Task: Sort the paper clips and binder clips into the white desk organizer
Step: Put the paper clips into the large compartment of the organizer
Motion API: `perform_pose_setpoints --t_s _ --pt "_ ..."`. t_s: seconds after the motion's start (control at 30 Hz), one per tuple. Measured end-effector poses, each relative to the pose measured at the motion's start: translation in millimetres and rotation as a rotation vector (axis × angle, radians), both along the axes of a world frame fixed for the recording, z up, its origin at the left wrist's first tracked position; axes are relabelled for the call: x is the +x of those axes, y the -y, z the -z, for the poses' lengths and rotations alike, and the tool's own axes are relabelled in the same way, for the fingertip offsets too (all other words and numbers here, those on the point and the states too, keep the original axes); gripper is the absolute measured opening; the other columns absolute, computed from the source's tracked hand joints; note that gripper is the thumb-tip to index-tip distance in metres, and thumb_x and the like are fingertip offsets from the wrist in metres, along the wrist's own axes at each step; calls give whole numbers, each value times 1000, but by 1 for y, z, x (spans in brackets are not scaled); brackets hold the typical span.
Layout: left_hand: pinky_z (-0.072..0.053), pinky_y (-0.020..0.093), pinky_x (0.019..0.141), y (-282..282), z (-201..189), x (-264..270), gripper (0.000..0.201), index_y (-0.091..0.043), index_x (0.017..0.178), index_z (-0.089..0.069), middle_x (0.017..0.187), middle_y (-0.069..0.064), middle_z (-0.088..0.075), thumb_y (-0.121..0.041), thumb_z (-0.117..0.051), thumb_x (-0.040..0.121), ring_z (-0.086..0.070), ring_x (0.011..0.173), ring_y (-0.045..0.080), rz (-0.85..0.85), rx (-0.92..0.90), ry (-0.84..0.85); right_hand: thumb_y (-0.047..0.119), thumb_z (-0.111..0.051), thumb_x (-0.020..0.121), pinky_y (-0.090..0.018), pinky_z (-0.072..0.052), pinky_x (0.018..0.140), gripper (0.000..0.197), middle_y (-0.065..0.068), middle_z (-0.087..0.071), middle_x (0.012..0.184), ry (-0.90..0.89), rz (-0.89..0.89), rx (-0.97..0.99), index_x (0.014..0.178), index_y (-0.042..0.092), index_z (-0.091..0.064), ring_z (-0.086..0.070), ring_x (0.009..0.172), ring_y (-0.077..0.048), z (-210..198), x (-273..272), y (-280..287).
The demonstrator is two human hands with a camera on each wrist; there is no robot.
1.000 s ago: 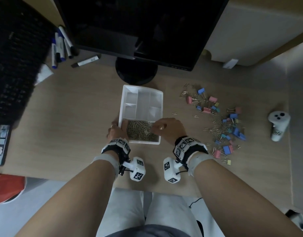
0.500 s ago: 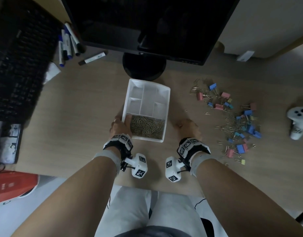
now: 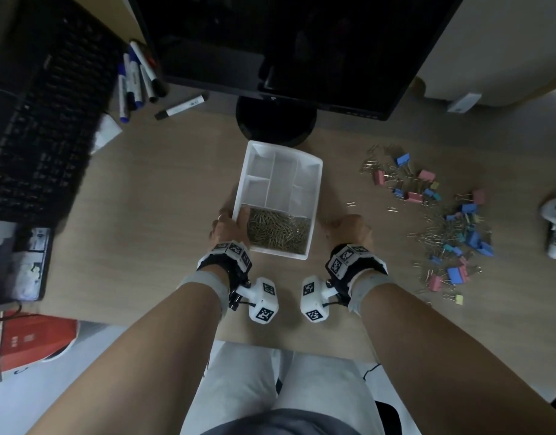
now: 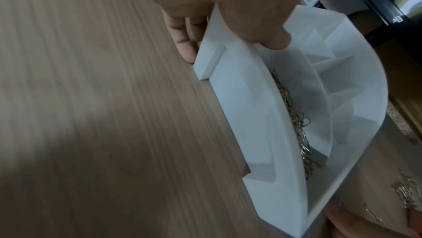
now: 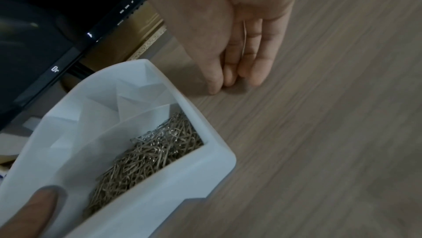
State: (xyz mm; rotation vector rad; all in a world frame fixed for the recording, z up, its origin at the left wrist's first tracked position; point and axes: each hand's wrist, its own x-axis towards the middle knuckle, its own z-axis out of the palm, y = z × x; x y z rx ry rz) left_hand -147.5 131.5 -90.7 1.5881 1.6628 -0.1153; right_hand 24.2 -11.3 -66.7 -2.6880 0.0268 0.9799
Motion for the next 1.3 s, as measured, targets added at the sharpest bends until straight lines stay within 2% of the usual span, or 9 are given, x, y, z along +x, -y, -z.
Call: perform_pose_setpoints --t_s 0.17,0.33,0.53,0.7,0.83,0.97,1.13,1.23,1.3 --pt "-42 52 102 -1 -1 1 70 -19 134 -44 125 14 -56 -71 -34 89 -52 118 38 22 1 -15 44 -66 90 -33 -46 70 36 -11 -72 104 22 19 -62 108 13 -73 -70 93 -30 -7 -1 3" --pt "-42 49 101 -1 -6 1 73 -14 132 -46 123 14 -57 -72 -33 88 -54 114 36 44 1 -36 45 -67 89 -34 -46 71 35 -12 -71 104 67 -50 -17 109 17 -69 -68 95 -33 -9 2 14" --pt "-41 50 102 0 -11 1 79 -14 135 -43 126 14 -56 -75 -29 86 -53 117 35 55 -15 -18 45 -68 89 -31 -45 75 23 -9 -73 108 38 -90 53 107 32 -75 -68 98 -31 -7 2 5" --pt "-43 50 101 1 -10 0 81 -14 133 -45 122 14 -58 -77 -27 85 -54 114 35 45 -3 4 54 -65 87 -30 -47 73 34 -7 -74 101 -11 -96 47 101 26 -77 -61 79 -26 -5 2 -2" --pt "-42 50 101 1 -12 -1 78 -16 134 -44 121 14 -57 -75 -28 86 -54 114 36 43 -4 15 60 -66 83 -35 -52 82 46 -12 -71 104 -42 -100 39 105 20 -75 -68 97 -33 -1 0 4" --pt "-41 49 102 1 -12 0 76 -15 135 -43 123 15 -56 -73 -29 88 -53 116 37 39 -17 -13 57 -62 81 -38 -55 84 42 -9 -72 101 -55 -133 74 104 23 -73 -68 93 -32 -7 -5 8" --pt "-42 51 101 4 -11 2 77 -14 134 -44 122 18 -57 -73 -30 87 -54 114 39 40 -16 -7 30 -66 80 -23 -52 70 8 10 -70 74 -61 -177 356 76 29 -72 -66 72 -10 -25 -2 6" --pt "-43 50 99 4 -11 2 74 -14 133 -45 122 19 -57 -71 -32 88 -55 113 40 46 -1 -24 33 -77 82 -12 -48 71 2 15 -72 78 -211 -384 488 82 30 -77 -66 77 1 -35 -3 0" --pt "-43 49 99 5 -13 4 71 -12 133 -45 123 20 -56 -68 -34 90 -54 114 40 47 -4 -45 35 -72 86 -16 -53 77 8 15 -74 81 -109 -372 493 87 30 -78 -68 79 0 -29 -1 -1"
